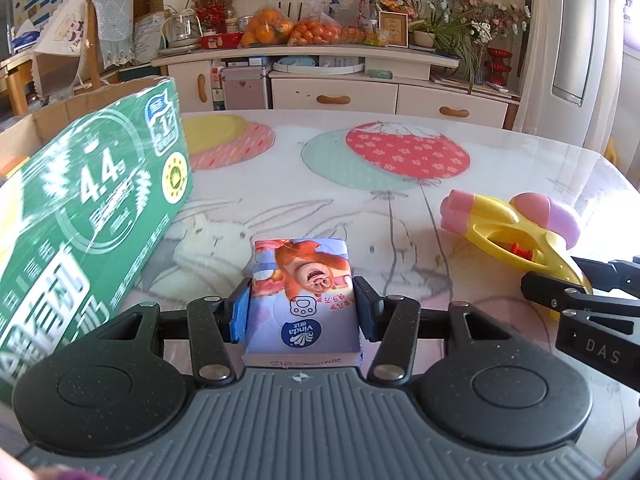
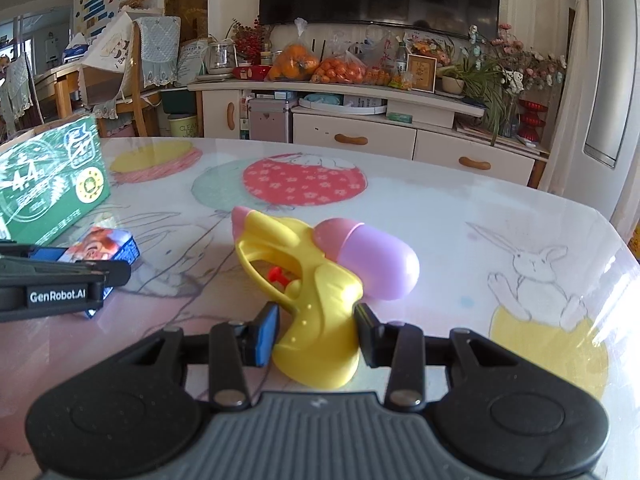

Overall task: Organize rigid objects
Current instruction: 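Lift the water gun with right tool while left tool lifts the tissue pack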

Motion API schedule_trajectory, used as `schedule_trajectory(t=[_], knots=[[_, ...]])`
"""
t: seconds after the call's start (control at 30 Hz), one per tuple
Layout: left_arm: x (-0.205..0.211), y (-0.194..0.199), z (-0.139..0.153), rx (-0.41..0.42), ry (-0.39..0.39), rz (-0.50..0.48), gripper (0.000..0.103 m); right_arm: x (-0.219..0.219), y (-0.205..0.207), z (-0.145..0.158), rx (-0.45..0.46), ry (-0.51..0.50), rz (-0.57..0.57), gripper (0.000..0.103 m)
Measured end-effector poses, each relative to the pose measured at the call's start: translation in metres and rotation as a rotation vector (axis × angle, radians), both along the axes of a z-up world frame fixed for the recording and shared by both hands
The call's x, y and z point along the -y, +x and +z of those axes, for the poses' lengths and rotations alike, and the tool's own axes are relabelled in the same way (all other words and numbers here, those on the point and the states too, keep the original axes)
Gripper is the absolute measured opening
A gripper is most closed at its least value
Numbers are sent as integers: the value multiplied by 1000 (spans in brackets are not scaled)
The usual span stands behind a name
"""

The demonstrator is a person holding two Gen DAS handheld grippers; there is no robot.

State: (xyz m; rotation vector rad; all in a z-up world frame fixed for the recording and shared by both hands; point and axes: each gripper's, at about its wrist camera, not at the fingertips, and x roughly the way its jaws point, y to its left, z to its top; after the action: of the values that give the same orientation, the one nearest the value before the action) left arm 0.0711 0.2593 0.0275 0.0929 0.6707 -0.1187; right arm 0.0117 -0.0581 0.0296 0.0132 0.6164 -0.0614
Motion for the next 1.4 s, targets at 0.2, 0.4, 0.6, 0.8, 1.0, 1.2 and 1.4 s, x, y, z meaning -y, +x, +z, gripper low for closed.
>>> schedule_trajectory(t=[0.2, 0.4, 0.6, 0.8, 1.0, 1.2, 1.4], knots=[[-3, -12, -1, 3, -1, 4, 64, -17, -16, 0, -14, 0, 1, 40], [-4, -19, -2, 7, 0, 1, 64, -31, -34, 0, -25, -5, 3, 40], [-8, -23, -1, 3, -5, -1, 64, -44, -51, 1, -39, -6, 3, 40], [-11, -25, 0, -1, -9, 0, 64, -58, -67, 4, -44, -9, 7, 40], [-10, -24, 1, -6, -7, 2, 64, -73, -85, 7, -49, -23, 17, 40], [-10, -26, 2, 7, 2, -9, 64, -84, -98, 5, -76, -28, 29, 40], [-13, -27, 0, -6, -6, -9, 64, -94, -107, 4, -95, 3, 57, 40]])
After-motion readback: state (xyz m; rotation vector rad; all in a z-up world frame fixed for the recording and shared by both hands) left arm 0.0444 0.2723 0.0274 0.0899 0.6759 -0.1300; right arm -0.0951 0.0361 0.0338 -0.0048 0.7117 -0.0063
